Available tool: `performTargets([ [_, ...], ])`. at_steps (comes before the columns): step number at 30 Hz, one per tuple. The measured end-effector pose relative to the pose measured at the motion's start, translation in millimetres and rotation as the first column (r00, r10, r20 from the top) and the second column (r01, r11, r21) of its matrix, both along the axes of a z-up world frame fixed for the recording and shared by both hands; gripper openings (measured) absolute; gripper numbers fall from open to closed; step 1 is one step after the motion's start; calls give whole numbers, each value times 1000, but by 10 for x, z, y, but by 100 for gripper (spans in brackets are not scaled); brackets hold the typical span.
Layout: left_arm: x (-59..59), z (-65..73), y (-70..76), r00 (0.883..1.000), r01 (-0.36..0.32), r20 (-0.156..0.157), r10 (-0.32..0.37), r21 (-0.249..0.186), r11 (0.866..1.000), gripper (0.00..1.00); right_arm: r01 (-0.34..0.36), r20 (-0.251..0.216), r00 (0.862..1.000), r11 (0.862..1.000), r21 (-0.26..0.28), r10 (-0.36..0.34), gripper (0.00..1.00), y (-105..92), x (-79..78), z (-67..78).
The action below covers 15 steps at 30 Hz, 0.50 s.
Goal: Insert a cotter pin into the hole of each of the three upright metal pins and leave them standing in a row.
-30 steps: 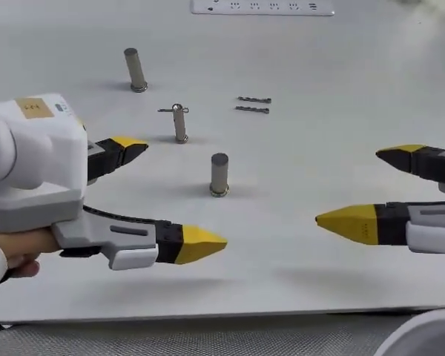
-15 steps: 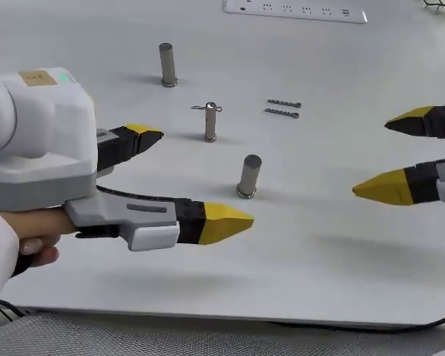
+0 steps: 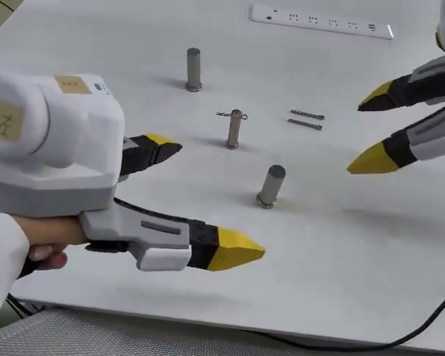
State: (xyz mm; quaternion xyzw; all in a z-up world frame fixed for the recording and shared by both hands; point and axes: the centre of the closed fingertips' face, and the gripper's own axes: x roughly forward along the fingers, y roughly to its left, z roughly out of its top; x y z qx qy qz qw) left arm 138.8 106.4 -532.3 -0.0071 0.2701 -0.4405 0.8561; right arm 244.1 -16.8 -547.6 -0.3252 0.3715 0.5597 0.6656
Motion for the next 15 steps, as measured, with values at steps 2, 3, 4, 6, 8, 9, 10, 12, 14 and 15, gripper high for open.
performTargets([
  [2,-6,3,6,1000,-2,2,2,-3,1000,99,0,3,1000,1000,0,0,45,65,122,-29],
  [3,-11,1,11,1000,-2,2,2,-2,1000,99,-8,-1,1000,1000,-9,8,41,90,173,-46],
  [4,-16,-3,15,1000,-2,1,2,1,1000,99,-11,-3,1000,1000,-13,11,35,114,203,-78],
  [6,-25,-4,25,1000,-3,2,3,7,1000,99,-19,5,1000,1000,-22,19,29,149,298,-123],
  [8,-32,4,30,1000,-6,3,6,3,1000,99,-27,10,1000,999,-29,28,26,180,342,-113],
  [9,-36,9,35,1000,-9,0,9,-3,1000,99,-27,10,1000,999,-30,28,25,188,361,-120],
  [10,-36,14,33,1000,-11,-1,11,-8,1000,99,-25,10,1000,999,-36,26,25,197,388,-140],
  [12,-43,30,25,1000,-10,-11,10,-24,1000,99,-33,8,999,998,-51,33,23,212,433,-195],
  [14,-42,47,22,1000,-7,-5,7,-27,1000,99,-50,-7,999,996,-74,49,20,188,498,-289],
  [15,-42,47,25,1000,-7,-6,6,-24,1000,99,-59,-8,998,995,-82,58,19,182,521,-323],
])
